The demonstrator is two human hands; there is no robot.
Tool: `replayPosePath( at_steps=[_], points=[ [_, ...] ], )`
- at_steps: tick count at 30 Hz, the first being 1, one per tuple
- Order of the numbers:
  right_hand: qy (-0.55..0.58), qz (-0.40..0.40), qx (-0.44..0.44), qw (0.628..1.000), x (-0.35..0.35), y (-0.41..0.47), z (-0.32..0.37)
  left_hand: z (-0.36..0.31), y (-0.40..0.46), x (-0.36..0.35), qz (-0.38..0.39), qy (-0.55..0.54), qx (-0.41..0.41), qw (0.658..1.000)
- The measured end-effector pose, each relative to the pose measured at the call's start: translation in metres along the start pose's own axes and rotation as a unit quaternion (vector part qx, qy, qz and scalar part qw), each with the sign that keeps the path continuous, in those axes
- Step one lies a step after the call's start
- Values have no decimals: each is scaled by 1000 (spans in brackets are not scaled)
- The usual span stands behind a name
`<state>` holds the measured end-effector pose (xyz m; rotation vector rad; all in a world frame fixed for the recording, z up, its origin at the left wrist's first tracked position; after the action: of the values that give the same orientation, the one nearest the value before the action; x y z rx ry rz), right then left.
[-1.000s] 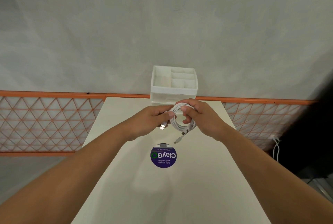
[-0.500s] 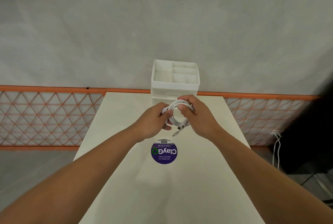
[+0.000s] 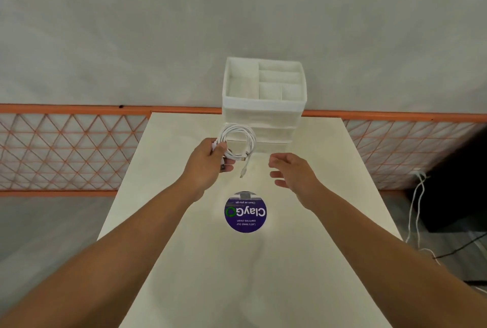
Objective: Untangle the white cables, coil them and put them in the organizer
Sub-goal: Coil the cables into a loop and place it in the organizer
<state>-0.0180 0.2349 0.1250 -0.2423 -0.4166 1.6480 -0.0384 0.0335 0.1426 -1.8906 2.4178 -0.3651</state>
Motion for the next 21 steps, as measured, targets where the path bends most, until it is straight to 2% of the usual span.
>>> replayPosePath(
  at_steps=[3, 7, 16, 21],
  points=[
    [94, 12, -55, 994, -4, 38, -13, 14, 18, 5, -13, -15, 14, 1000],
    [248, -15, -99, 964, -2, 93, -16, 21, 42, 14, -36, -48, 28, 998],
    [475, -64, -94, 872, 1, 179, 0, 22, 87, 26, -56, -80, 21, 995],
    [529, -63, -73, 843, -5, 189, -7, 29, 96, 26, -54, -84, 31, 995]
  ],
)
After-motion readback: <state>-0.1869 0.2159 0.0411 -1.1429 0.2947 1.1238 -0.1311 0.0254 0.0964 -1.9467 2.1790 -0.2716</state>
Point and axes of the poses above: each hand's wrist, its own y-axis towards the middle knuckle, its own x-axis out of the back of the hand, z = x × y, the point moved 3 cm from there along y, towards the middle knuckle, and after that the axes turned 13 degrees about z, right-handed, at the moved point
